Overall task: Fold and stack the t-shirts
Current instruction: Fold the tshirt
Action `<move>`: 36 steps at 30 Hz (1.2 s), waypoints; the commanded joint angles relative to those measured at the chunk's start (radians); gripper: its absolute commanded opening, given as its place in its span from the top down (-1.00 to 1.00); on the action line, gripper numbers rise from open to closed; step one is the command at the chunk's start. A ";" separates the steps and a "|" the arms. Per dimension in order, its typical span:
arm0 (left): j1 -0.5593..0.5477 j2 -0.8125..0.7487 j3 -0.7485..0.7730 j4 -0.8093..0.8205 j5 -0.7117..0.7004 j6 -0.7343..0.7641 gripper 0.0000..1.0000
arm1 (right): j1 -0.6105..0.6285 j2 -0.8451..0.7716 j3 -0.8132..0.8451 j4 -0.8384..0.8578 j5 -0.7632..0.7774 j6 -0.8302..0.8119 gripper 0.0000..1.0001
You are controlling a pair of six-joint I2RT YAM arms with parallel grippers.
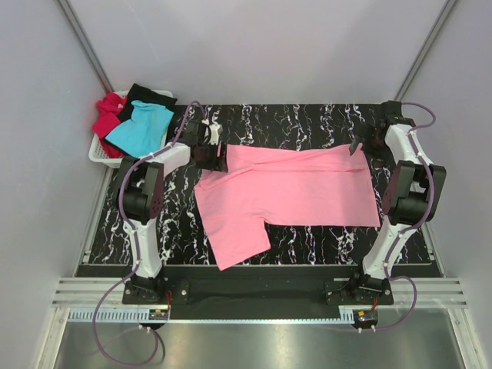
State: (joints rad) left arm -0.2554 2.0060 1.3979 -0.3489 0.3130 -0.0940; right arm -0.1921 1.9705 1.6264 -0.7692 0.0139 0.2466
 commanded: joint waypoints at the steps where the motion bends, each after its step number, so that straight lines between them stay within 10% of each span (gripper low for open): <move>1: 0.001 0.034 0.036 0.018 0.014 0.017 -0.36 | -0.004 -0.067 0.036 -0.022 -0.012 -0.017 -0.99; 7: 0.001 0.048 0.039 0.022 0.041 0.023 -0.20 | -0.004 -0.071 0.030 -0.027 -0.011 -0.012 -0.99; 23: -0.001 -0.048 -0.036 0.082 0.020 0.027 1.00 | -0.004 -0.053 0.018 -0.027 -0.011 -0.003 -0.99; 36: -0.053 -0.231 -0.253 0.200 0.115 0.148 1.00 | -0.004 -0.025 0.020 -0.028 -0.011 -0.007 -0.99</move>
State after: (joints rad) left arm -0.2897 1.8168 1.1812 -0.2131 0.3649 -0.0135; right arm -0.1921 1.9507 1.6287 -0.7910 0.0135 0.2428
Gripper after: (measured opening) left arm 0.012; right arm 0.994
